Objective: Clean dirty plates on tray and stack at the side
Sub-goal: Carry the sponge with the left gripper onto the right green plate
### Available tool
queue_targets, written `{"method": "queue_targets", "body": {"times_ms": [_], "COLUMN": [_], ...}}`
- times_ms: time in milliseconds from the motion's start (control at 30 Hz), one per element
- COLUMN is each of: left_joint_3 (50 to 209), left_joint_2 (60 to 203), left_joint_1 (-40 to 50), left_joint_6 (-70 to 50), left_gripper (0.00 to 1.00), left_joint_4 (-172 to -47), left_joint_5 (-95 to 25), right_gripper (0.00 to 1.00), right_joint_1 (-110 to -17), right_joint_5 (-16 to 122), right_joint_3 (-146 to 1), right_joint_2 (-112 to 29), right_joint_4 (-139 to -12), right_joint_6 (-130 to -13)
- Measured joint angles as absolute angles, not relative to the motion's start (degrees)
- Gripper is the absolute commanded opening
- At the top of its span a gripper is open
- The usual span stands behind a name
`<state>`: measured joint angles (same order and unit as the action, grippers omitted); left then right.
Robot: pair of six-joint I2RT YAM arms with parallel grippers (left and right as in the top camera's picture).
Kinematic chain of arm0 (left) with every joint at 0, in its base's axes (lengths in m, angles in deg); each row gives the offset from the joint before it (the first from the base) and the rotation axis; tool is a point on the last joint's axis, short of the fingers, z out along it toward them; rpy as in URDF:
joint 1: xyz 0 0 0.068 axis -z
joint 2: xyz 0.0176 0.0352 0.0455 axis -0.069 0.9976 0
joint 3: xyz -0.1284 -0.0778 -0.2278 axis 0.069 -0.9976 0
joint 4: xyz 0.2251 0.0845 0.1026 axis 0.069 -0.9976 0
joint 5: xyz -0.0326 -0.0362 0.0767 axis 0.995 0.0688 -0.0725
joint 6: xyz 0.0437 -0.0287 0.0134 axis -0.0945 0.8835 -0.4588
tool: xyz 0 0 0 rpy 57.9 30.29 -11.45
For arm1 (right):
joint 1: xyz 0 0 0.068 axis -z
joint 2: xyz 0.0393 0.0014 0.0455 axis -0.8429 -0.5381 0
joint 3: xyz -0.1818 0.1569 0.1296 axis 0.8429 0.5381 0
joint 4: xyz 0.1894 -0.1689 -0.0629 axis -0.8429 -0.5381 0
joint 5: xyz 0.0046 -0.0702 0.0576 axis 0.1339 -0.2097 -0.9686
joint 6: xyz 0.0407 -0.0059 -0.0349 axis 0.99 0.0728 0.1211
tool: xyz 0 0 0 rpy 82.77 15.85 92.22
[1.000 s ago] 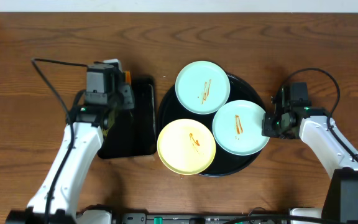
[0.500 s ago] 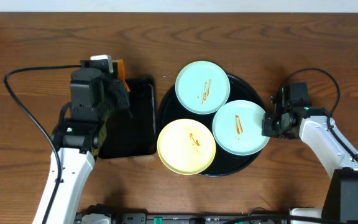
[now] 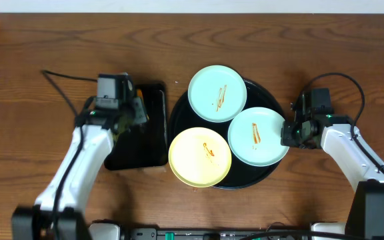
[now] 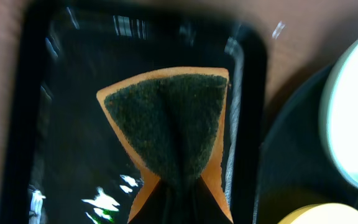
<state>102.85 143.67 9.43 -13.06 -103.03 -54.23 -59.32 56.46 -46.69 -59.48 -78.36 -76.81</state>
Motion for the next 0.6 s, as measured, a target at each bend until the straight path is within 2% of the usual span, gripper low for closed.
{"method": "queue_targets", "body": {"times_ms": [333,600], "left_joint_3": [103.92,114.15], "left_joint_2": [147.58,147.58], "left_joint_1": [9.43,13.8], "left_joint_6": [-9.33,-8.71], "left_gripper": [0.07,0.07], "left_joint_4": [-109.61,-115.86], "left_joint_5": [-47.56,-45.18], "right_gripper": [0.01,0.01], "right_joint_1": [-59.32,-59.32], "right_joint_5": [56.46,56.46], "right_joint_3": [-46.69,-46.69], "right_joint_2": [-59.48,-59.48], "right_joint_4": [-78.36,-78.36], "right_joint_6": [-76.81,-76.81]}}
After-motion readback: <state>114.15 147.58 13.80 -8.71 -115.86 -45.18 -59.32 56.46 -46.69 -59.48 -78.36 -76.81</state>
